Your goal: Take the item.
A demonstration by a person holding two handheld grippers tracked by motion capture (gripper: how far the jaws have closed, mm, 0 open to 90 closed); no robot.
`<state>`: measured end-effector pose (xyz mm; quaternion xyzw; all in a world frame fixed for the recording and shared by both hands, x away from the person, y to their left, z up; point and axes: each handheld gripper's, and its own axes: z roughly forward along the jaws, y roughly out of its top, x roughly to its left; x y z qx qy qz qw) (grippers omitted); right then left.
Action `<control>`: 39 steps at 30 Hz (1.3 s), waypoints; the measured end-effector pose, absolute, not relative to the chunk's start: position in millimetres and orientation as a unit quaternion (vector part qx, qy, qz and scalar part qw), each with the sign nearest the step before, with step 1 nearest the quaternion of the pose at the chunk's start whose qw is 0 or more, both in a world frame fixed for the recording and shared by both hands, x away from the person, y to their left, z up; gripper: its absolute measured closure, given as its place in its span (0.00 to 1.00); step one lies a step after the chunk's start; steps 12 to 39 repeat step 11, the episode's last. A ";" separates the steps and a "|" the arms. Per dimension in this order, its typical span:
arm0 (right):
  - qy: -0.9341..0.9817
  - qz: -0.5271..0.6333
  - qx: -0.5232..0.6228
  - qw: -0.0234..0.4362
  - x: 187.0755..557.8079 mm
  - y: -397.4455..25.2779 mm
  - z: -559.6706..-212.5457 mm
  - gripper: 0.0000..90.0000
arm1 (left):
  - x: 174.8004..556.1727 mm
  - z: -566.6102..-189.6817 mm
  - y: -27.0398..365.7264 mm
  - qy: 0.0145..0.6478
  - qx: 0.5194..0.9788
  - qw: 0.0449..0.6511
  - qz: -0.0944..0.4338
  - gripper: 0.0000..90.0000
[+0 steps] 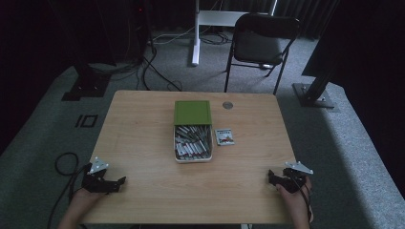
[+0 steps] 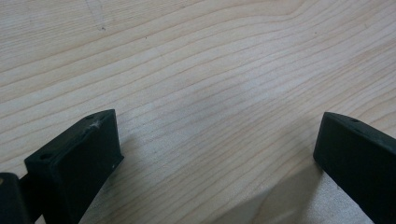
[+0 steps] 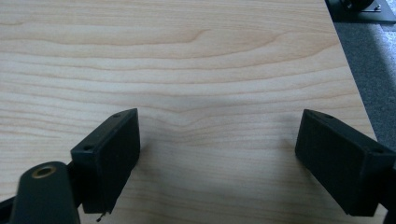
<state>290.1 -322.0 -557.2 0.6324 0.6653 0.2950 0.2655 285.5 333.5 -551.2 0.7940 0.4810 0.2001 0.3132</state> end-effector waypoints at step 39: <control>0.668 0.295 0.630 0.265 290.4 -321.6 -557.4 0.14 | 285.6 -551.2 333.5 0.481 0.794 0.313 0.200 0.02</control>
